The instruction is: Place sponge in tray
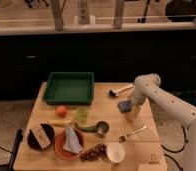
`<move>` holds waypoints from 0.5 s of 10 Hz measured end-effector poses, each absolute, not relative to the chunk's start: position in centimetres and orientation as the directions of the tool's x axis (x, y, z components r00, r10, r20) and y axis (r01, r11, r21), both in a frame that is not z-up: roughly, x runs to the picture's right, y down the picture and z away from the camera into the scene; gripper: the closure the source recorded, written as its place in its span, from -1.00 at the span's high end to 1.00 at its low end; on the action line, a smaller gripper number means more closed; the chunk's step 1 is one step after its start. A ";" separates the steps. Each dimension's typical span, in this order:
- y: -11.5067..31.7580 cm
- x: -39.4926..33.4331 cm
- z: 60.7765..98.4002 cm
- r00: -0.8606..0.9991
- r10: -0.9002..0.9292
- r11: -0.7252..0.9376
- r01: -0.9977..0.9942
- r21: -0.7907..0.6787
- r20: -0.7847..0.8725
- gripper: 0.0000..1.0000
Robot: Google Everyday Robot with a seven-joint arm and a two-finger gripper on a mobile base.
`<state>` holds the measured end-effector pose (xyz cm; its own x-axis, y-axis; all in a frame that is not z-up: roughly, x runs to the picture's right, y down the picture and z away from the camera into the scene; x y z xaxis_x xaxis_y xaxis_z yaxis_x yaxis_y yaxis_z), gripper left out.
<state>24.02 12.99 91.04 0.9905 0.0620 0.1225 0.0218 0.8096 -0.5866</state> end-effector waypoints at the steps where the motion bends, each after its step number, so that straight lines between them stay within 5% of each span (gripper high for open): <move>1: 13.1 24.0 91.1 0.991 0.063 0.808 0.021 -0.589 0.121 0.60; 5: 13.4 23.9 91.3 0.991 0.070 0.801 0.013 -0.598 0.115 0.55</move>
<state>23.92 13.42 91.30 0.9910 0.0699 0.1145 0.0126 0.8014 -0.5980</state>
